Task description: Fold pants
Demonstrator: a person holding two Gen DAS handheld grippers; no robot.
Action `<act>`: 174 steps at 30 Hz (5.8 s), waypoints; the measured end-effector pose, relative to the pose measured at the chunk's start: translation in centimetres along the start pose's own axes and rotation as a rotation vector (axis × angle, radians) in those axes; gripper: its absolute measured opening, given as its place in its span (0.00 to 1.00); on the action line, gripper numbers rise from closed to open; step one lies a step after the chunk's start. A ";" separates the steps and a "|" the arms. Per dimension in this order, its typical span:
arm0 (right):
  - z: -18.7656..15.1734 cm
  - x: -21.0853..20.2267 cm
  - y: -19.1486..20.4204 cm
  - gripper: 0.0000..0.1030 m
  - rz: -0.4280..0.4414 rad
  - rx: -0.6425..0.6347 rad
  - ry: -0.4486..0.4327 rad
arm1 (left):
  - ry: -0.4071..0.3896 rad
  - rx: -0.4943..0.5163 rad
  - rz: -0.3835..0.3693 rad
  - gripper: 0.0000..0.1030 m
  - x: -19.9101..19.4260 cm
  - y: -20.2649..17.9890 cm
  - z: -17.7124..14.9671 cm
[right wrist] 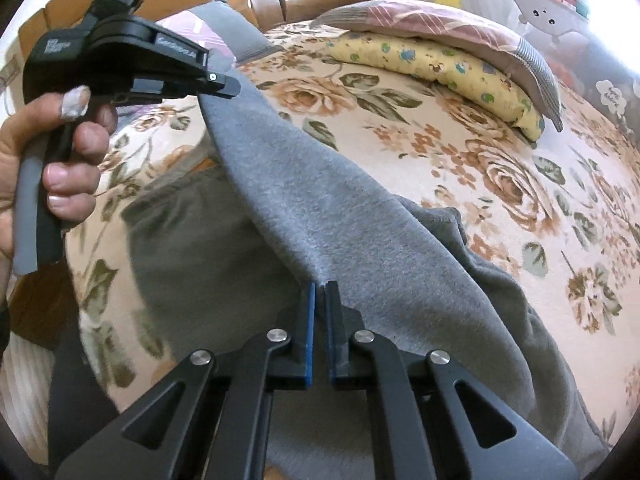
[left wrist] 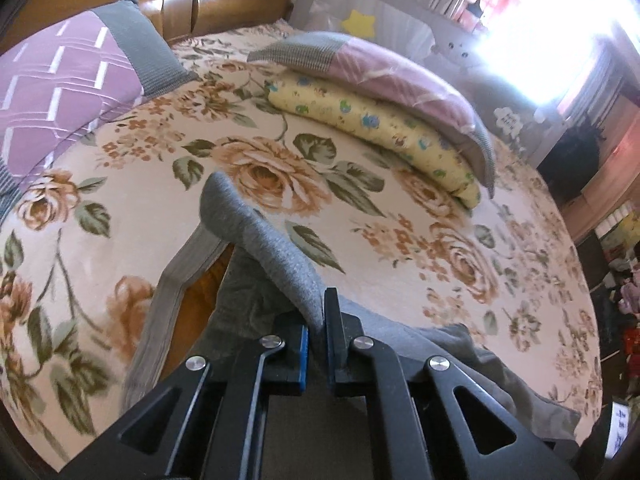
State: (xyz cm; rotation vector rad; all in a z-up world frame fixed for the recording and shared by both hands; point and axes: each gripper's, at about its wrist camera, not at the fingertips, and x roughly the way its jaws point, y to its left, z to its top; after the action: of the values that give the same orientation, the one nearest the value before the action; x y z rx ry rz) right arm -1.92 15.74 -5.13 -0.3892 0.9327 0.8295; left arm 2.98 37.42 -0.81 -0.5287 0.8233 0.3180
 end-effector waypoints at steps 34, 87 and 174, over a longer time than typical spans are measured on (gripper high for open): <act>-6.8 0.9 3.2 0.08 0.196 0.040 0.163 | 0.028 -0.171 -0.078 0.12 -2.4 11.0 -11.9; -19.4 -8.3 -13.1 0.37 -0.154 0.014 0.181 | 0.403 1.191 -0.213 0.38 3.2 -18.5 -21.8; -42.8 -24.5 -35.9 0.49 -0.154 1.451 -0.361 | 0.726 1.545 -0.570 0.59 11.4 -61.5 -36.1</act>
State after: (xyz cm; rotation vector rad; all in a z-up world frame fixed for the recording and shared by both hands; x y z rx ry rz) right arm -5.79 -44.96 -10.40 0.9097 0.9197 -0.0643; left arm 16.88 -32.83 -10.09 0.6483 1.2842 -1.0692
